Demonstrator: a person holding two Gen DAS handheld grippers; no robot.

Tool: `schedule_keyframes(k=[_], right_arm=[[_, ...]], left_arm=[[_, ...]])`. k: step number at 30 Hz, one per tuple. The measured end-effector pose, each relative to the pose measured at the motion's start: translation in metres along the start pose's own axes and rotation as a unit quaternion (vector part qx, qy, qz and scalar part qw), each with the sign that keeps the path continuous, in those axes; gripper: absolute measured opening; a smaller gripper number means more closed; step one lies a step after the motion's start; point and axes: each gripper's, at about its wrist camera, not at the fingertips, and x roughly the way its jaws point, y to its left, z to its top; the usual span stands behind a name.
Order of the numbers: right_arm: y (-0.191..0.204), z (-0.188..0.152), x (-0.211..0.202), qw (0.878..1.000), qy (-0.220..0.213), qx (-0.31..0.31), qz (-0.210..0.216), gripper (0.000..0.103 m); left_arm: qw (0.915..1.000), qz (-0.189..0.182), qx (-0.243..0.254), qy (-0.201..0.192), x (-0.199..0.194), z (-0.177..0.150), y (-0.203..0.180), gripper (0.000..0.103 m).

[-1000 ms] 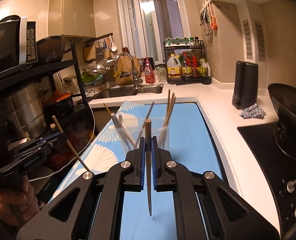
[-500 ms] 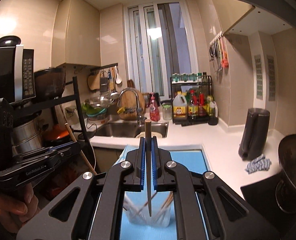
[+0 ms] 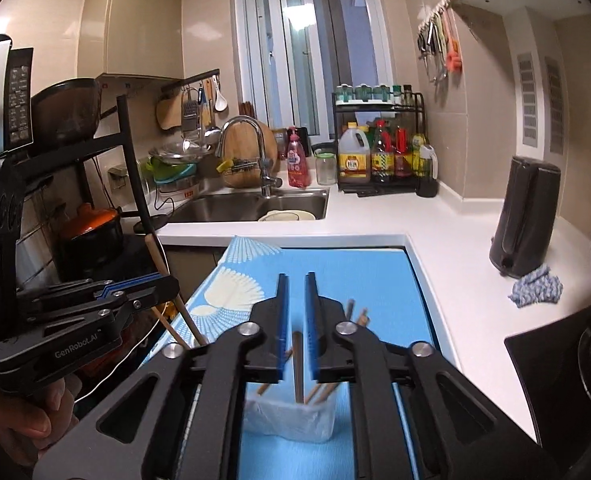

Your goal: Organize utensils

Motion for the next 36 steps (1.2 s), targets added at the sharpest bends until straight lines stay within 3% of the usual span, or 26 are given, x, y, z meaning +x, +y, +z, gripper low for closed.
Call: schedule_keyframes(k=[2,3,5,8,12,14,19,23,36], right_arm=[[-0.005,-0.002,-0.014,1.0,-0.005,0.005,-0.003,0.043],[-0.007,-0.003,-0.022,1.0,-0.008,0.005,-0.007,0.045],[-0.009,-0.008,-0.038,1.0,-0.009,0.004,-0.009,0.048],[-0.008,-0.026,-0.059,1.0,-0.003,0.0,-0.016,0.064],[-0.006,-0.067,-0.084,0.999,0.002,-0.006,-0.032,0.096],[-0.007,-0.086,-0.091,0.998,-0.002,-0.011,-0.055,0.098],[-0.013,-0.129,-0.094,0.996,-0.004,0.001,-0.085,0.098],[-0.015,-0.153,-0.092,0.995,-0.021,-0.007,-0.095,0.098],[-0.03,-0.166,-0.077,0.995,0.003,0.012,-0.099,0.098]], left_arm=[[0.9997,0.01,0.006,-0.023,-0.017,0.0,-0.002,0.03],[0.9992,0.017,0.008,-0.035,-0.027,-0.001,-0.004,0.037],[0.9985,0.024,0.005,-0.049,-0.043,-0.005,-0.006,0.039],[0.9971,0.036,-0.007,-0.066,-0.065,-0.022,-0.009,0.058],[0.9941,0.068,-0.013,-0.083,-0.086,-0.067,-0.016,0.087],[0.9929,0.083,-0.01,-0.084,-0.086,-0.089,-0.018,0.094],[0.9925,0.107,-0.026,-0.054,-0.07,-0.133,-0.012,0.096],[0.9912,0.12,-0.033,-0.046,-0.066,-0.148,-0.01,0.096],[0.9887,0.14,-0.05,-0.018,-0.041,-0.176,-0.012,0.096]])
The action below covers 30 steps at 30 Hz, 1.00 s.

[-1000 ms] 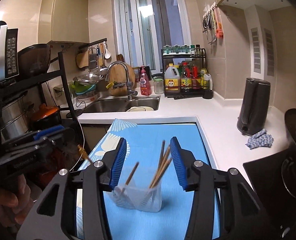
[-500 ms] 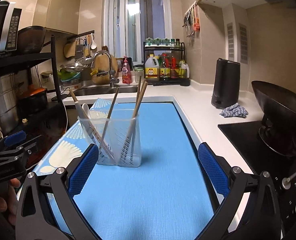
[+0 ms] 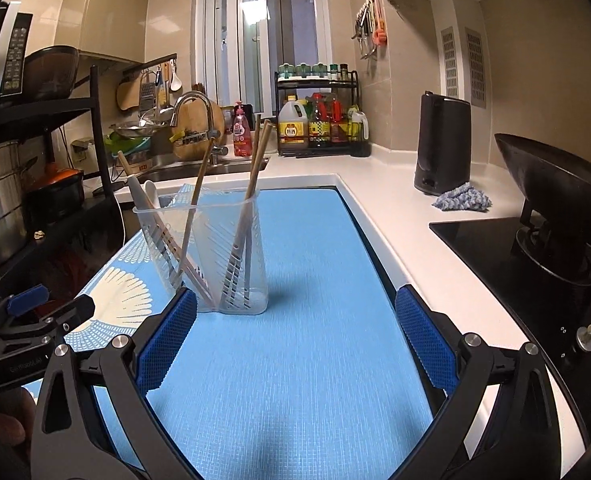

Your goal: Organize utensils

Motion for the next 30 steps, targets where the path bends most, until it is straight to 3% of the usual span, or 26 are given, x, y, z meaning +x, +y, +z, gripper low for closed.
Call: schedule_keyframes(k=[30], right_arm=[[0.0098,-0.0059,0.0006,1.0,0.0,-0.017,0.0,0.098]], left_arm=[[1.0,0.0,0.006,-0.003,-0.0053,-0.0018,-0.0092,0.096]])
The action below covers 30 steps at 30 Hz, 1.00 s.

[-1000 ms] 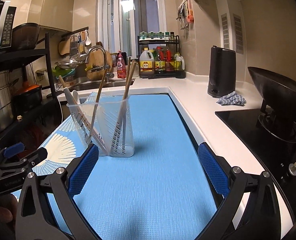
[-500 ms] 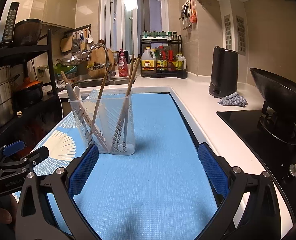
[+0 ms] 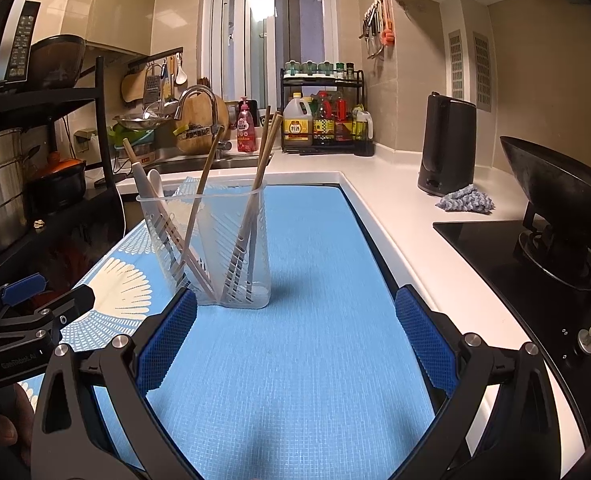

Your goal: Organize utensils

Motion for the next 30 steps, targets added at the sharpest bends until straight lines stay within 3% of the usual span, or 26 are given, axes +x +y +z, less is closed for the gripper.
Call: schedule_keyframes(k=[30], right_arm=[[-0.001,-0.0002,0.001,1.0,0.002,-0.002,0.0,0.098]], left_arm=[[0.9999,-0.006,0.005,-0.008,-0.0025,0.0021,-0.0042,0.096]])
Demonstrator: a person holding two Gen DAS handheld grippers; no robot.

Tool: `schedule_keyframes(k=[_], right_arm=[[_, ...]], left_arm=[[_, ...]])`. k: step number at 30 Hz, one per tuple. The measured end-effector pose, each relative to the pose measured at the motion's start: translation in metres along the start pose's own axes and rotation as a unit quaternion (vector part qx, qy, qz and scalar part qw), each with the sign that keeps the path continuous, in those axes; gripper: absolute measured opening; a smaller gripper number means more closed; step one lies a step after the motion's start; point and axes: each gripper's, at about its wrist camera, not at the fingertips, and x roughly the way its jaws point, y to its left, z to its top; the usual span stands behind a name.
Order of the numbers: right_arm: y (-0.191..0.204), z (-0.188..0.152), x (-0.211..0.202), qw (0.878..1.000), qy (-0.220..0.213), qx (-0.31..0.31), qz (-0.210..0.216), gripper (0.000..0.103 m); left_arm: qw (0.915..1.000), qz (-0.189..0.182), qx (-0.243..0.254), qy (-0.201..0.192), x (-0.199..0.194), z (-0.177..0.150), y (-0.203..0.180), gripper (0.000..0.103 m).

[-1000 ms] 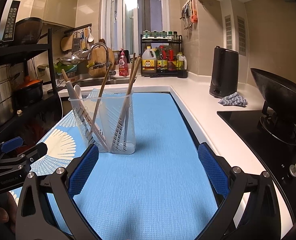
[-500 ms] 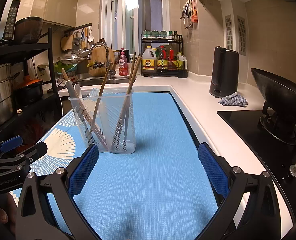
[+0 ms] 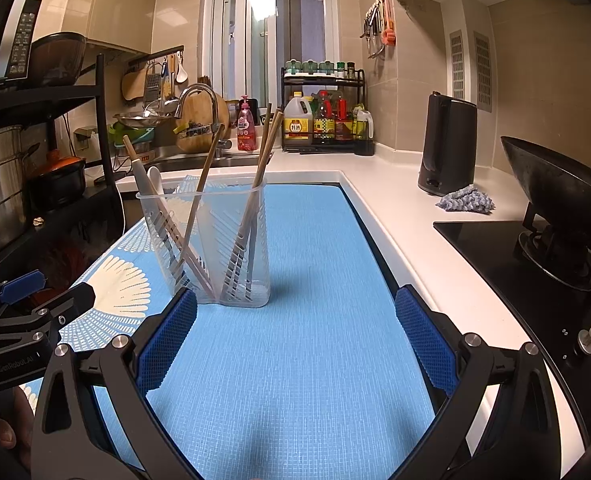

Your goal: Organize utensils

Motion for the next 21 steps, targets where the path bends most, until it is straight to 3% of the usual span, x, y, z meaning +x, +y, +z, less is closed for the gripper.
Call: schedule_keyframes(k=[21], right_arm=[[-0.0005,-0.002,0.0013,1.0,0.0,-0.001,0.0,0.098]], left_arm=[[1.0,-0.003,-0.004,0.0,0.0,-0.0018,0.0008,0.096]])
